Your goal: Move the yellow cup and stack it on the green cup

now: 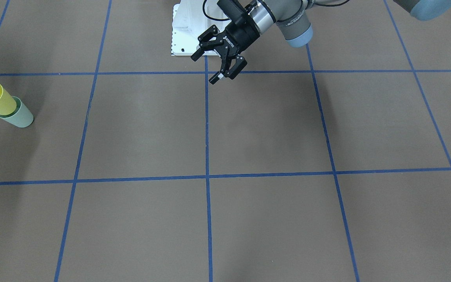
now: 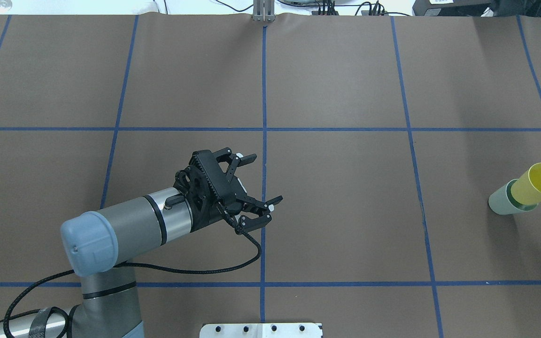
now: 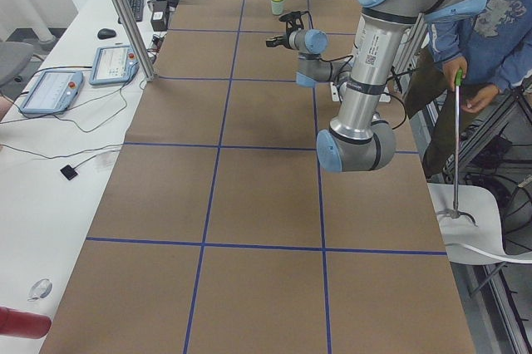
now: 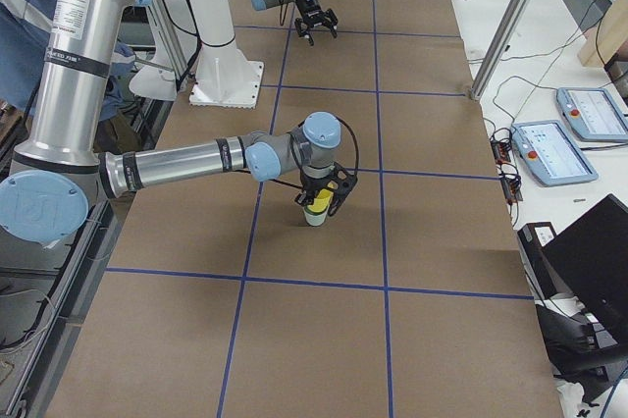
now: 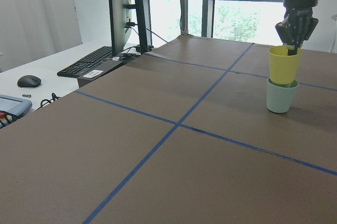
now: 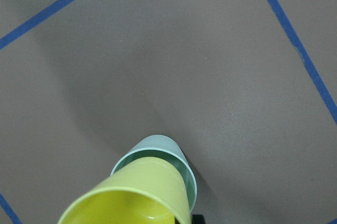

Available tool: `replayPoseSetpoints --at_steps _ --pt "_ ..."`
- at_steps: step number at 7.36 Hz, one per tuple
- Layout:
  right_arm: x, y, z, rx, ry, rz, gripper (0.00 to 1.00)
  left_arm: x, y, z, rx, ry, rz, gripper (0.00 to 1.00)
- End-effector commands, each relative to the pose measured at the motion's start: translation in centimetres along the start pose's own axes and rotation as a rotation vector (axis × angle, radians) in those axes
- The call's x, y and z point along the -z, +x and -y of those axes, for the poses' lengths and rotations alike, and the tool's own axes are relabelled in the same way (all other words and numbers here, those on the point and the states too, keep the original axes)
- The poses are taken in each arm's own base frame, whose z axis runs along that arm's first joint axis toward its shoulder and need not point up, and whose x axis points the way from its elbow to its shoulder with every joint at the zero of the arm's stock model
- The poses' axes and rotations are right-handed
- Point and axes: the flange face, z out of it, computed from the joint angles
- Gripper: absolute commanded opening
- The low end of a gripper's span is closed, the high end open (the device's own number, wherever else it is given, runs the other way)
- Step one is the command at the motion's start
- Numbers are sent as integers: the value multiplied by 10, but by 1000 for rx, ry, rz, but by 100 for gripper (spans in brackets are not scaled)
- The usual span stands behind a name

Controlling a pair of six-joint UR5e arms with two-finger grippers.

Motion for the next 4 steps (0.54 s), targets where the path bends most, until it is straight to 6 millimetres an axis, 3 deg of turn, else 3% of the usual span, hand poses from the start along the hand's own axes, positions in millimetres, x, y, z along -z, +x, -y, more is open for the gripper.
replayPoseSetpoints --at_steps 1,2,3,4 --pt "-4 2 3 -4 -6 -5 0 0 0 0 1 6 23 99" --pt "-4 -1 4 -2 -5 -3 28 0 -1 0 1 8 28 99" --pt "-4 -2 4 -17 -6 -1 98 -1 -1 -1 0 3 29 99" --pt "-5 -1 5 -18 -7 -3 100 -1 -1 -2 -1 2 30 99"
